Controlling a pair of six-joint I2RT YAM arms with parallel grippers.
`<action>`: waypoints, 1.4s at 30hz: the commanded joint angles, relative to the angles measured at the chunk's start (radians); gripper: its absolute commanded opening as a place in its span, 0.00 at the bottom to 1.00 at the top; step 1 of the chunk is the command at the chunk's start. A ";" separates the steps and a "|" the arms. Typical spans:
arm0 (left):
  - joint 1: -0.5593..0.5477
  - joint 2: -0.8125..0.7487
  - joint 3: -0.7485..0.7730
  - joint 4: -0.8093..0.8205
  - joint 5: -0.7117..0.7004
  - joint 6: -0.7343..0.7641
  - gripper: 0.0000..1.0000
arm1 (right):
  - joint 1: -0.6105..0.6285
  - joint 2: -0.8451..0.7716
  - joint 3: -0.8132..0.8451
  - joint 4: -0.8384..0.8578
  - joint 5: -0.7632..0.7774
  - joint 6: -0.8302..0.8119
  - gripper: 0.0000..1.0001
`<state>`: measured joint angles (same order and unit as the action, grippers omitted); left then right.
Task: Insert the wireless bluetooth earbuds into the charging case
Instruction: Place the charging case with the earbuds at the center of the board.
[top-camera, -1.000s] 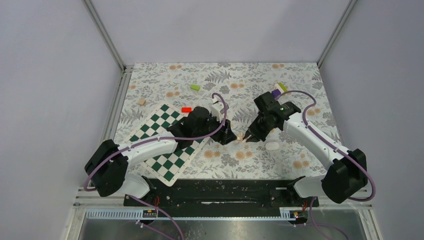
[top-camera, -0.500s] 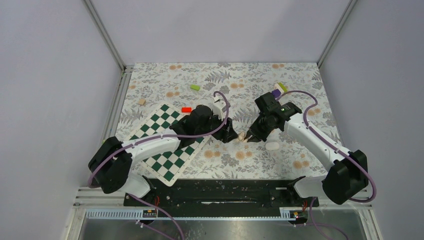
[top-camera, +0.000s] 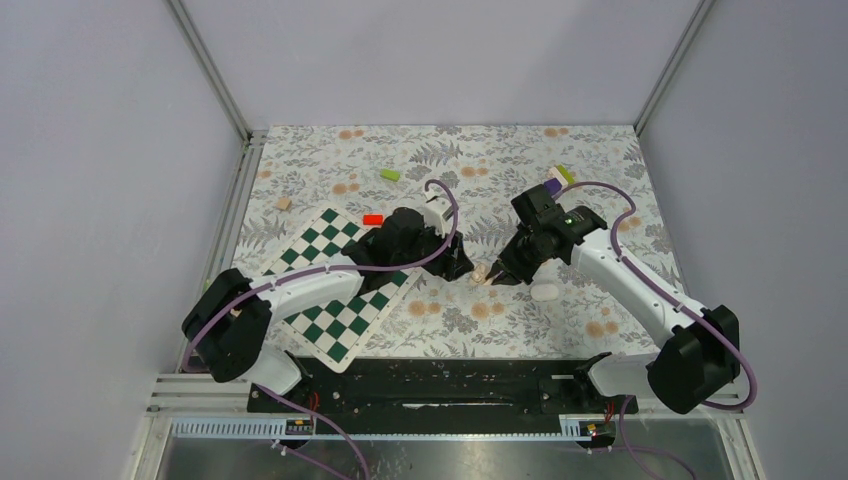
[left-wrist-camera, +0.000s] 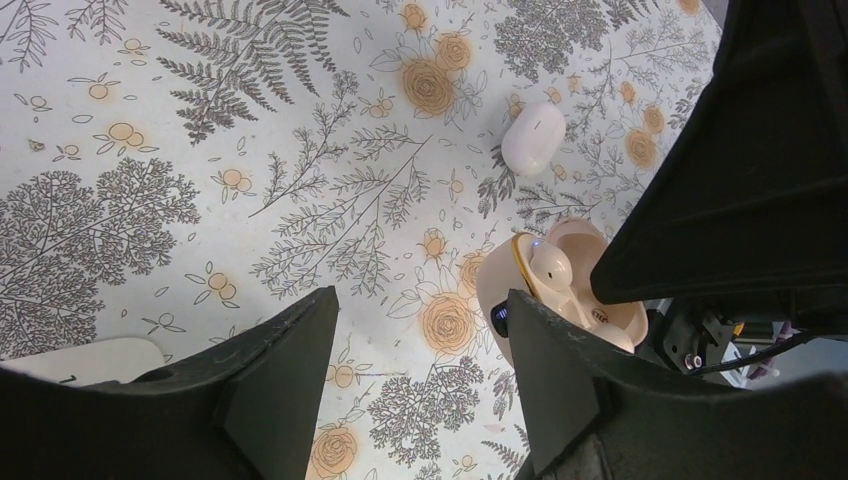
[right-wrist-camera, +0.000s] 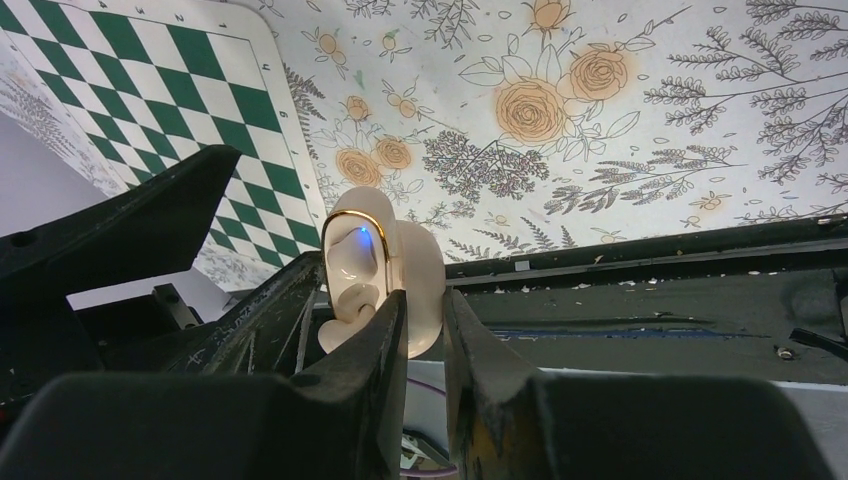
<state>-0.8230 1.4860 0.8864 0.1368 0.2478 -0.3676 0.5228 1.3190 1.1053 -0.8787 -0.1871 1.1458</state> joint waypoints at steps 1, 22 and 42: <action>0.015 -0.021 0.047 0.028 -0.066 -0.020 0.64 | 0.003 -0.025 0.001 0.018 -0.023 -0.003 0.00; 0.014 -0.260 0.078 -0.307 -0.450 -0.144 0.99 | 0.003 0.040 0.039 0.018 0.031 -0.019 0.00; -0.078 -0.197 0.153 -0.362 -0.437 -0.174 0.99 | 0.003 0.206 0.258 -0.045 0.100 0.037 0.00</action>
<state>-0.8787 1.2785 0.9890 -0.2493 -0.1665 -0.5510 0.5228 1.4921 1.2934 -0.8879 -0.1143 1.1450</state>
